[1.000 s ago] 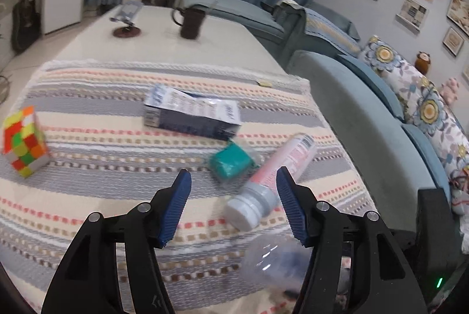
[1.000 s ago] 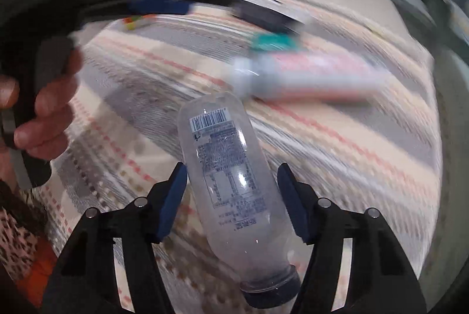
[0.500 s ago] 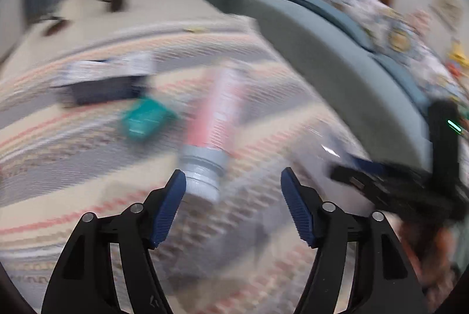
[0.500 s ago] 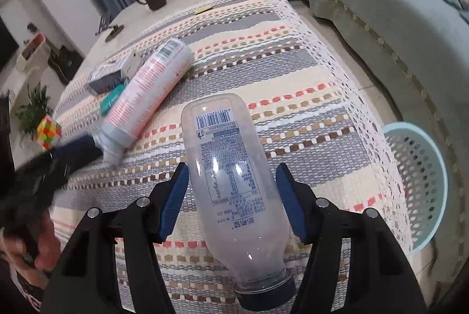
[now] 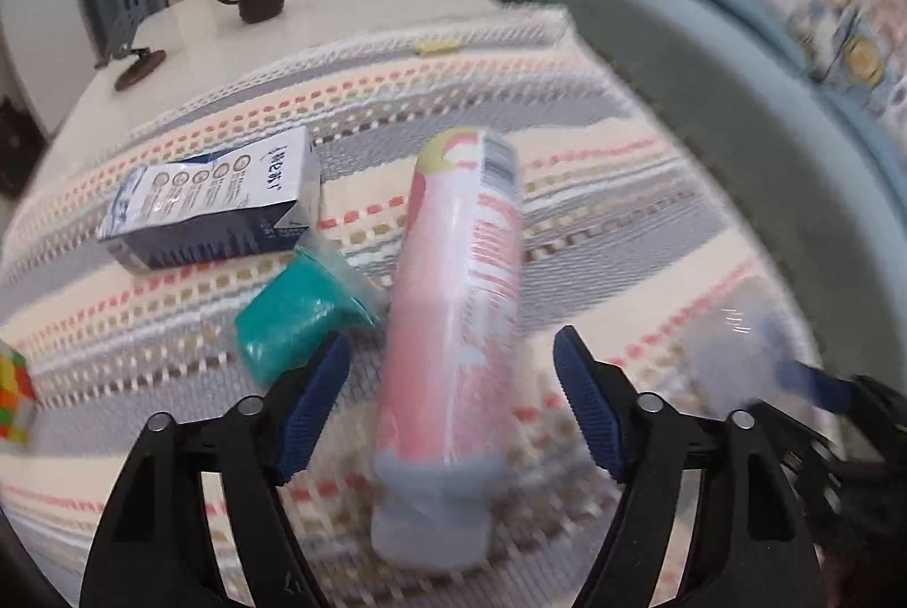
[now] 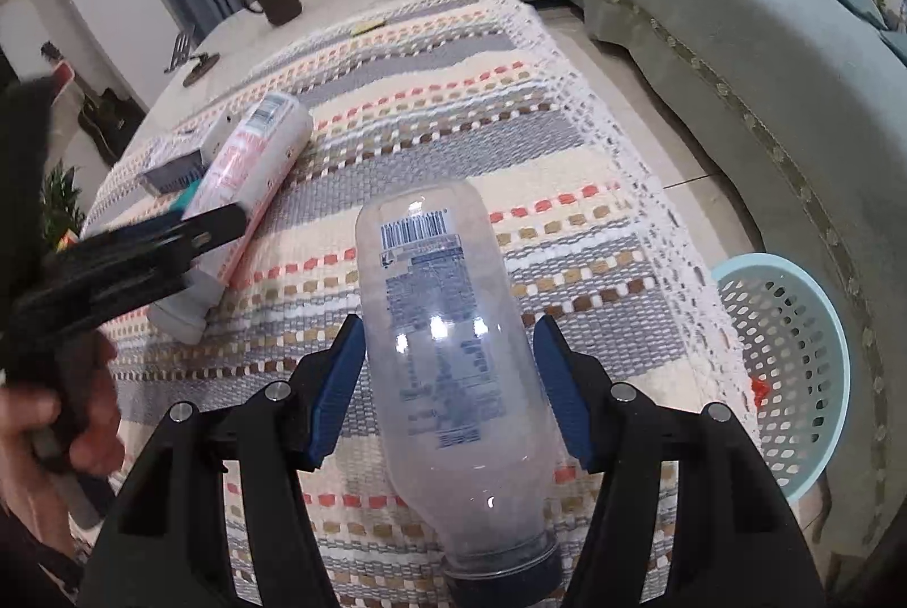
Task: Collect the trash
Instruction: 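Grasp the clear plastic bottle with the right tool while the left tool grasps the pink-white spray can, then carry bottle and spray can over the blue basket and release both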
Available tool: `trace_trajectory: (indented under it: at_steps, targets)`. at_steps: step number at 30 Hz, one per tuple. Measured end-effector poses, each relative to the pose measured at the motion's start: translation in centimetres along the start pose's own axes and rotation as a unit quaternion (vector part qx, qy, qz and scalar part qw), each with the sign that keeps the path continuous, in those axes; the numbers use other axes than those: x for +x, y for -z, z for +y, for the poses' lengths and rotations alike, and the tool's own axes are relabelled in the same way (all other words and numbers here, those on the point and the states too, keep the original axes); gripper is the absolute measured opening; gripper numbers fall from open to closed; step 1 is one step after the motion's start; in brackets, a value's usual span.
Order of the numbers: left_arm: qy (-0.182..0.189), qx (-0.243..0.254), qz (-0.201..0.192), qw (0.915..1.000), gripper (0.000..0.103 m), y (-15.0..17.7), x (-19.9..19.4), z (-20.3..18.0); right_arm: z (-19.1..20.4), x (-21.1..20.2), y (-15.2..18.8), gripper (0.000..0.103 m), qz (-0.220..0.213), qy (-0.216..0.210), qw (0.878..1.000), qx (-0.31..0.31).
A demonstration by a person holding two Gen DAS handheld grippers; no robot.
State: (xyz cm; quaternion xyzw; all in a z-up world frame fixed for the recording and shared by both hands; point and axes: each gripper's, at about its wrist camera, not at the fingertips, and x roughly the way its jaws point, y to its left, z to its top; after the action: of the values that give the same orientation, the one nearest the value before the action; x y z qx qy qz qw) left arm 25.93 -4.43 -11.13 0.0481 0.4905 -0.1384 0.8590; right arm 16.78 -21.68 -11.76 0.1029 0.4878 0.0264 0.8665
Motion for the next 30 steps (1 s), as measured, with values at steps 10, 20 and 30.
trace_trajectory:
  at_steps: [10,20,30]
  targets:
    - [0.027,-0.026,-0.008,0.9993,0.045,1.7,-1.0,-0.3,1.0,-0.3,0.4,0.053,-0.014,0.038,0.999,-0.035]
    - [0.157,-0.015,-0.101,0.9823,0.045,1.3,-10.3,-6.8,-7.5,-11.8,-0.4,0.053,-0.147,0.029,0.984,0.092]
    - [0.240,0.050,-0.106,0.9636,0.045,1.4,-10.2,-20.6,-16.8,-14.3,0.8,0.053,-0.146,0.103,0.973,0.146]
